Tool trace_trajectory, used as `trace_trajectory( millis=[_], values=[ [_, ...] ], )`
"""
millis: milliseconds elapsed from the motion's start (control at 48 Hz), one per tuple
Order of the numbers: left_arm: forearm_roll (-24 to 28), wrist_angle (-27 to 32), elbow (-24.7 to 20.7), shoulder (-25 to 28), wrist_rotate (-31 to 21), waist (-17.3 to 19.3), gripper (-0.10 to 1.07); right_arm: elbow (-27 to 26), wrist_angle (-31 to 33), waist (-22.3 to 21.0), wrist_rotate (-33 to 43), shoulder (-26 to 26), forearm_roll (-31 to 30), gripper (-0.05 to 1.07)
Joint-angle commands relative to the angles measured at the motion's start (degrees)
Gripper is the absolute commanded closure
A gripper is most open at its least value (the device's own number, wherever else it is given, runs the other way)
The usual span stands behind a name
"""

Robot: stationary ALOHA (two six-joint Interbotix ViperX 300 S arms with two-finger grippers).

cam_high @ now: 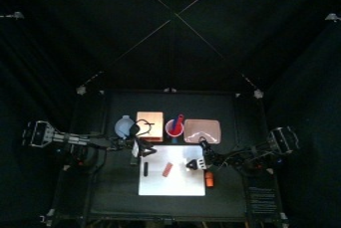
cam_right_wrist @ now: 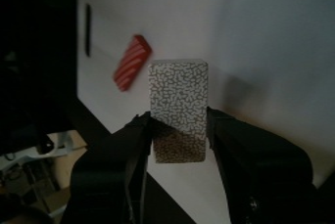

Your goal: Pull apart salmon sushi

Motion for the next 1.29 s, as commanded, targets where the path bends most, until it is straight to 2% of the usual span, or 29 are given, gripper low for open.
trace_trajectory(
  millis=[0,271,417,542,688,875,1000,1271],
  values=[
    [0.7,-0.53,-0.53,-0.26,0.18,0.09,0.07,-3.96,3.78,-0.7,0.0,1.49,-1.41,0.32],
    [1.14,-0.53,0.44,-0.44,0.09,-0.18,0.07,-6.24,5.45,-2.11,0.35,1.58,-4.39,-0.01],
    [1.05,-0.53,0.62,-0.35,-0.09,-0.35,0.07,-5.98,5.54,-2.72,0.26,0.0,-5.71,-0.02],
    [1.14,-0.97,0.44,-0.44,-0.09,-0.35,0.07,-6.15,5.62,-3.16,0.18,-2.72,-10.11,-0.02],
    [2.37,-2.11,0.26,-0.44,0.44,-0.44,0.07,-6.06,5.62,-3.6,0.0,-8.26,-18.54,-0.01],
    [8.26,-4.31,0.35,-1.67,0.97,-1.67,0.07,-3.78,5.62,-4.66,-0.26,-16.08,-33.49,-0.01],
    [13.01,-6.33,0.62,-3.16,1.14,-2.81,0.07,-0.88,3.43,-5.63,0.26,-21.71,-44.12,-0.01],
    [20.74,-8.0,2.29,-4.31,1.23,-3.96,0.07,4.83,1.41,-10.46,-0.18,-34.01,-58.18,-0.01]
  ],
)
